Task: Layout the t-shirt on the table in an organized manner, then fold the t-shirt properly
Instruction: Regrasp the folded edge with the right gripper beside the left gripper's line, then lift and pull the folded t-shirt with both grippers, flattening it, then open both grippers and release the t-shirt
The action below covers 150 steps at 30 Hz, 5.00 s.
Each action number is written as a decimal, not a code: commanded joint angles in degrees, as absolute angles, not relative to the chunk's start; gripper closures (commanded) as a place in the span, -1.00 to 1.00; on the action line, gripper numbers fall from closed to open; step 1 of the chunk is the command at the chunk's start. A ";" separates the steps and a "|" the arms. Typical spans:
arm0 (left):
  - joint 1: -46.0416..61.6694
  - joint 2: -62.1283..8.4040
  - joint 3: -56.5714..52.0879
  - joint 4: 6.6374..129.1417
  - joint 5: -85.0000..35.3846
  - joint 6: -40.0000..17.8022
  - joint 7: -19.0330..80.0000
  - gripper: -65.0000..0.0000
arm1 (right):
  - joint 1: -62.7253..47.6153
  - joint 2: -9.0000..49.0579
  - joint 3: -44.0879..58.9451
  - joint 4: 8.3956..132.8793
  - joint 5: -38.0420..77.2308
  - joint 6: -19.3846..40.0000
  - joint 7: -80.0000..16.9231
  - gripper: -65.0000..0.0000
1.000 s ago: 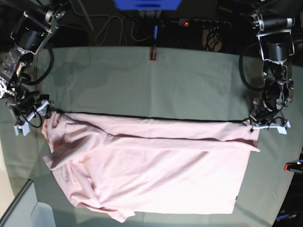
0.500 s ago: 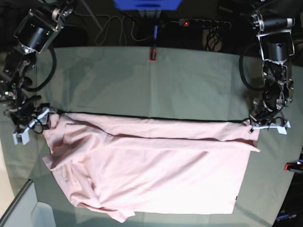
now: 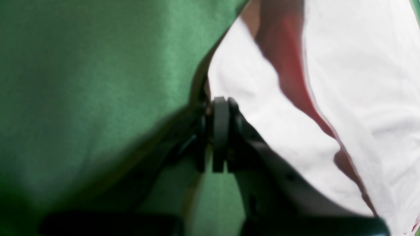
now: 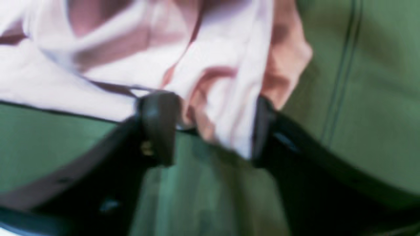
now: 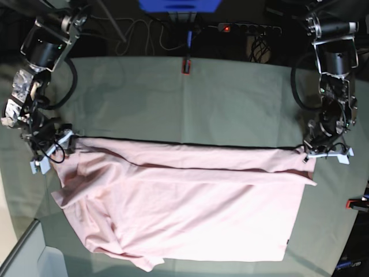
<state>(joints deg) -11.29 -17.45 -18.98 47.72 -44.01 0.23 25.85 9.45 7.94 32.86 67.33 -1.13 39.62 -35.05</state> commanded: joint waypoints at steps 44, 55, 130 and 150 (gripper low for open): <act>9.10 -15.87 -42.33 77.41 -43.91 0.92 48.22 1.00 | -12.53 6.99 45.49 94.99 -0.13 40.00 -44.70 1.00; 11.38 -12.00 -45.76 76.79 -43.82 0.92 48.31 0.99 | -19.65 3.12 45.23 94.02 -0.13 40.00 -36.09 1.00; 12.44 -9.80 -57.27 88.57 -43.47 1.10 53.76 -0.27 | -11.03 1.98 52.97 101.76 -0.48 40.00 -36.62 -0.03; 11.12 -10.68 -57.19 80.84 -43.47 1.01 53.41 -0.27 | -11.21 1.27 52.97 101.67 -0.48 40.00 -36.62 -0.03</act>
<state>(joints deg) 11.51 -9.26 -56.90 80.07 -42.83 1.28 53.80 -11.33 0.47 52.82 100.86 -1.17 40.27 -37.85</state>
